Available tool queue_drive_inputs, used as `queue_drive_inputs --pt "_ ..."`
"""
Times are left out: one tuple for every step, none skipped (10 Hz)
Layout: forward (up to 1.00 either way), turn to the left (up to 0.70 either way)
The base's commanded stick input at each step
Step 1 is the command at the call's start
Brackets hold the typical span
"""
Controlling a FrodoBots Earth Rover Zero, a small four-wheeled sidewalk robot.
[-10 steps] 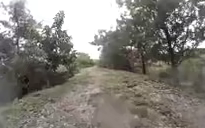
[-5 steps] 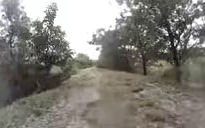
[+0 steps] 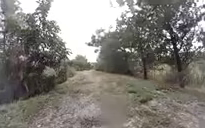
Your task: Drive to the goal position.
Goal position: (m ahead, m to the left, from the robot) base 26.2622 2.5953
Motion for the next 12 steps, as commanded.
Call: queue_drive_inputs --pt "0.7 0.0" --pt "0.7 0.0" --pt "0.7 0.0" --pt "0.7 0.0" --pt "0.7 0.0" --pt "0.7 0.0" --pt "0.7 0.0" --pt "0.7 0.0" --pt "0.7 0.0" --pt "0.7 0.0" --pt "0.7 0.0" --pt "0.7 0.0"
